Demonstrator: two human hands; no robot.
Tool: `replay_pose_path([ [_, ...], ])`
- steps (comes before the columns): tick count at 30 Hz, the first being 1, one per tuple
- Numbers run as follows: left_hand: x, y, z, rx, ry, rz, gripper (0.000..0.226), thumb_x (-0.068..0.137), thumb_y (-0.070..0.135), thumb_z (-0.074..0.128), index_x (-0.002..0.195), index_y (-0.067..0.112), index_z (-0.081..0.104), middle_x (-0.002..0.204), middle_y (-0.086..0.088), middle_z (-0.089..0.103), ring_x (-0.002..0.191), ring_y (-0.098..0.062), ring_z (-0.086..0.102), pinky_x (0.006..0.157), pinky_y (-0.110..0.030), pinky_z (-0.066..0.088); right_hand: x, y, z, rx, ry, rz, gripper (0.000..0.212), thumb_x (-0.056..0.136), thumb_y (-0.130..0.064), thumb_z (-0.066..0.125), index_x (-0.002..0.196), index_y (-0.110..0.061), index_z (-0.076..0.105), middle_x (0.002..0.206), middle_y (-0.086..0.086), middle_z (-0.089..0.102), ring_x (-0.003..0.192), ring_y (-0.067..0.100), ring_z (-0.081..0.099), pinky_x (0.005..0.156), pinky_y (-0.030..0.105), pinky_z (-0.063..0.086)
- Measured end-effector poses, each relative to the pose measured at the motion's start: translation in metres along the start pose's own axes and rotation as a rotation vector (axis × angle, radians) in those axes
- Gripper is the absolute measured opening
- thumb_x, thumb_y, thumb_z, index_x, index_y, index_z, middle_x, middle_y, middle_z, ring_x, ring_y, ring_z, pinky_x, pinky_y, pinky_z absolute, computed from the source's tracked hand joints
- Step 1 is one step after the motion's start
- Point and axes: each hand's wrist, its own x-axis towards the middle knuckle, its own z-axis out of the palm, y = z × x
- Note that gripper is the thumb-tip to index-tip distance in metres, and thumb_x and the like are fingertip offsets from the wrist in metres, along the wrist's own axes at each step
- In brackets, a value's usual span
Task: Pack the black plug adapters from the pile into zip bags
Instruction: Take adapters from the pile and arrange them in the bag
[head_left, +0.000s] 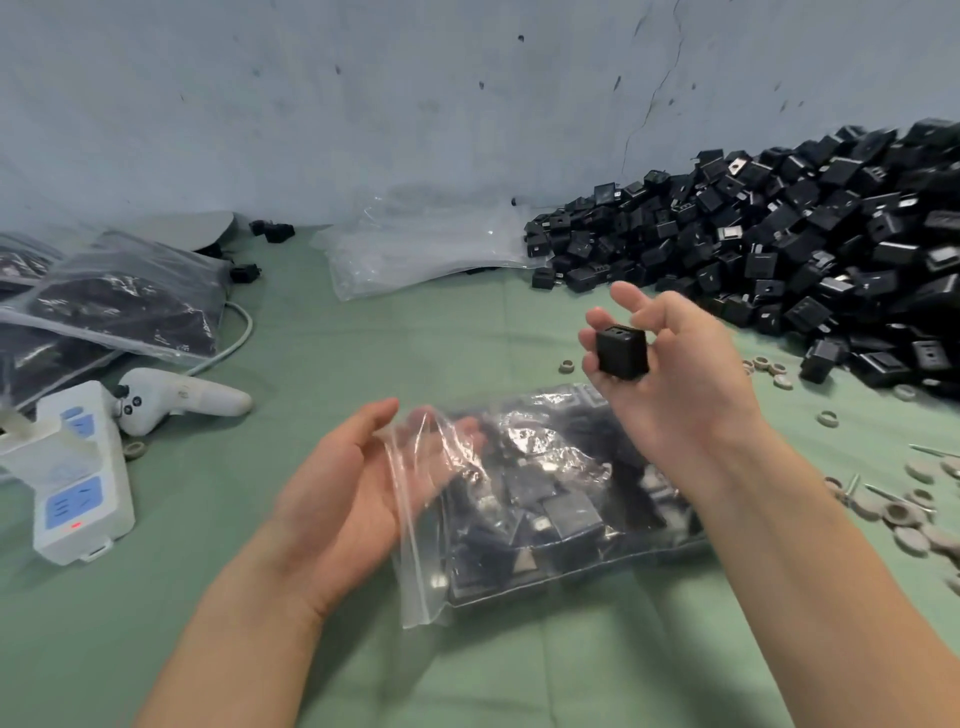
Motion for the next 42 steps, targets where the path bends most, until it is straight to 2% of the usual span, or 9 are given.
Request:
replay_pose_path([
  [4,0.0,0.003,-0.012,0.888,0.47,0.44,0.032,0.104,0.03,0.044,0.091,0.012,0.067,0.08,-0.013,0.069,0.058,-0.022,0.065,0.058,-0.036,0.055,-0.005,0.005,0.008,0.08,-0.101,0.088,0.036,0.089,-0.003,0.038,0.116,-0.012,0.061,0.114,0.013,0.058,0.097,0.026,0.061,0.09,0.032,0.054],
  [7,-0.011,0.0,-0.015,1.338,0.554,0.821,0.034,0.097,0.046,0.041,0.084,0.028,0.066,0.062,0.008,0.059,0.055,-0.022,0.055,0.06,-0.042,0.047,-0.011,0.011,0.017,0.091,-0.164,0.101,0.037,0.092,-0.003,0.038,0.119,-0.011,0.061,0.117,0.016,0.06,0.103,0.029,0.067,0.101,0.041,0.053],
  [13,-0.028,-0.028,0.02,1.128,0.147,0.858,0.028,0.092,0.06,0.049,0.117,0.052,0.059,0.08,0.017,0.065,0.064,-0.002,0.06,0.054,-0.019,0.048,-0.033,0.046,0.046,-0.008,-0.405,0.141,0.037,0.094,-0.003,0.035,0.117,-0.012,0.063,0.124,0.018,0.064,0.106,0.028,0.066,0.101,0.048,0.049],
  [18,-0.026,-0.037,0.025,1.069,0.17,0.86,0.022,0.088,0.051,0.061,0.109,0.051,0.055,0.086,0.02,0.064,0.069,-0.006,0.061,0.061,-0.027,0.047,-0.041,0.071,0.058,-0.151,-0.494,0.167,0.039,0.091,-0.012,0.038,0.1,-0.027,0.073,0.119,0.005,0.07,0.086,0.022,0.061,0.081,0.051,0.032],
  [22,-0.033,-0.028,0.02,1.064,0.217,0.882,0.027,0.079,0.053,0.069,0.101,0.048,0.054,0.1,0.014,0.067,0.076,-0.01,0.066,0.058,-0.031,0.055,-0.04,0.071,0.061,-0.271,-0.542,0.122,0.039,0.08,-0.024,0.045,0.107,-0.032,0.072,0.123,-0.001,0.069,0.096,0.019,0.066,0.09,0.053,0.045],
  [26,-0.035,-0.002,-0.006,1.047,0.37,0.76,0.031,0.077,0.058,0.073,0.098,0.044,0.054,0.084,0.003,0.07,0.062,-0.01,0.066,0.053,-0.026,0.053,-0.037,0.063,0.06,-0.554,-0.495,-0.067,0.034,0.095,-0.058,0.048,0.121,-0.041,0.062,0.13,-0.011,0.064,0.118,0.006,0.061,0.109,0.041,0.045],
  [33,-0.023,0.001,-0.051,1.017,0.491,0.325,0.024,0.099,0.008,0.053,0.117,0.022,0.06,0.072,-0.01,0.059,0.039,-0.011,0.053,0.044,-0.025,0.051,-0.02,0.046,0.033,-0.783,-0.253,-0.363,0.053,0.09,-0.067,0.025,0.122,-0.04,0.057,0.12,-0.018,0.064,0.111,-0.003,0.059,0.105,0.032,0.046],
  [38,-0.025,-0.001,-0.044,1.004,0.398,0.404,0.03,0.095,0.001,0.058,0.114,0.023,0.064,0.086,-0.003,0.073,0.061,-0.008,0.066,0.07,-0.027,0.056,-0.013,0.043,0.017,-0.956,-0.197,-0.49,0.035,0.101,-0.061,0.026,0.112,-0.042,0.053,0.112,-0.011,0.062,0.098,-0.01,0.052,0.074,0.0,0.037],
  [42,-0.026,-0.009,-0.036,1.071,0.23,0.434,0.034,0.088,0.002,0.07,0.099,0.035,0.072,0.1,0.011,0.075,0.083,-0.005,0.071,0.072,-0.014,0.053,-0.007,0.042,0.01,-1.003,-0.178,-0.461,0.027,0.103,-0.058,0.028,0.11,-0.046,0.051,0.111,-0.015,0.061,0.089,-0.02,0.05,0.072,0.006,0.038],
])
